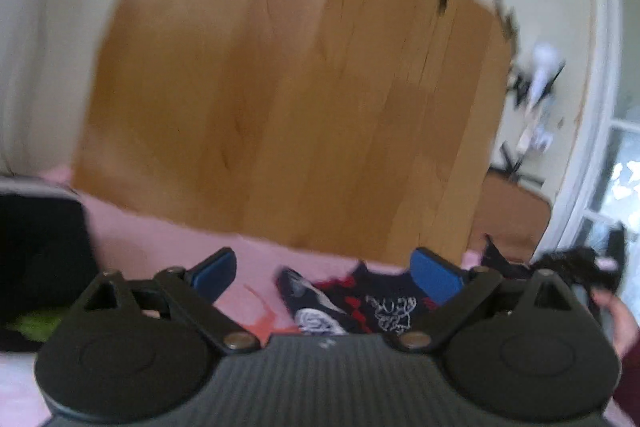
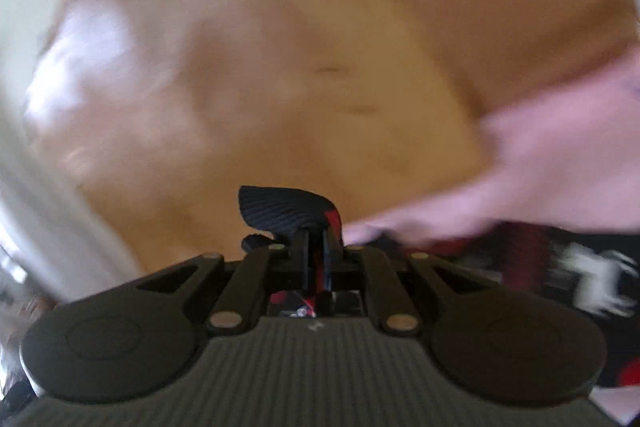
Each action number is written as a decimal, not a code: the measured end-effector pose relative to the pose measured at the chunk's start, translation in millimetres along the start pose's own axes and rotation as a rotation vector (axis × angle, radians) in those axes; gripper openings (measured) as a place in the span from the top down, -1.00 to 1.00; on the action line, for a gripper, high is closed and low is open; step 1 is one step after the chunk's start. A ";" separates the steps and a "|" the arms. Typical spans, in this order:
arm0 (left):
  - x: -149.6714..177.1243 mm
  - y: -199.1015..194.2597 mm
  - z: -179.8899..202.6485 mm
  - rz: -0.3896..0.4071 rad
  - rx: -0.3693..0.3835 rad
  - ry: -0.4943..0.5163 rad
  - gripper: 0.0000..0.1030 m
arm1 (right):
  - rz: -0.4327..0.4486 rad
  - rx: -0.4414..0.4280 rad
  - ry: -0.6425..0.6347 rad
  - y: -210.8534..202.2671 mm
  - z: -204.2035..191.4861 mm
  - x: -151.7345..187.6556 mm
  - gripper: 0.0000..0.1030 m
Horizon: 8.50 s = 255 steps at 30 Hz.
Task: Fold small clothes
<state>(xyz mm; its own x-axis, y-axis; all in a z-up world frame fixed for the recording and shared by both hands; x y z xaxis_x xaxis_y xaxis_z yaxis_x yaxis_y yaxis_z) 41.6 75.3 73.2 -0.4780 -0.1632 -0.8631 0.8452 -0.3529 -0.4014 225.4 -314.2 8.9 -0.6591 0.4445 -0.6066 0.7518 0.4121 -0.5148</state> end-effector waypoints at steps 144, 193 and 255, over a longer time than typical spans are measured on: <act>45.1 142.4 4.1 -0.299 -0.060 -0.022 -0.25 | 0.005 0.224 -0.017 -180.6 50.5 90.3 0.27; 202.0 -131.7 63.4 -0.586 0.101 0.045 0.29 | -0.028 0.005 0.129 -296.8 83.0 221.9 0.05; 0.4 -4.5 -29.3 -0.359 0.043 -0.097 0.03 | -0.068 0.207 -0.256 -181.4 25.5 49.0 0.17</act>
<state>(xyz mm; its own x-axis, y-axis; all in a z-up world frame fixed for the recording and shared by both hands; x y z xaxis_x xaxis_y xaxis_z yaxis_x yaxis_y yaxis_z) 44.6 103.8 65.7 -0.7643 -0.1079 -0.6357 0.6098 -0.4414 -0.6583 57.3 -387.4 57.1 -0.7013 0.1968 -0.6852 0.7115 0.2520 -0.6559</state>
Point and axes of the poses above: each gripper's, at about its wrist camera, not at the fingertips, and y roughly the way its jaws point, z to its right, x to its underside, the point moved 5 cm from there along y, roughly the way its jaws point, and after that the axes turned 7 degrees about -z, right-handed, at the moved point
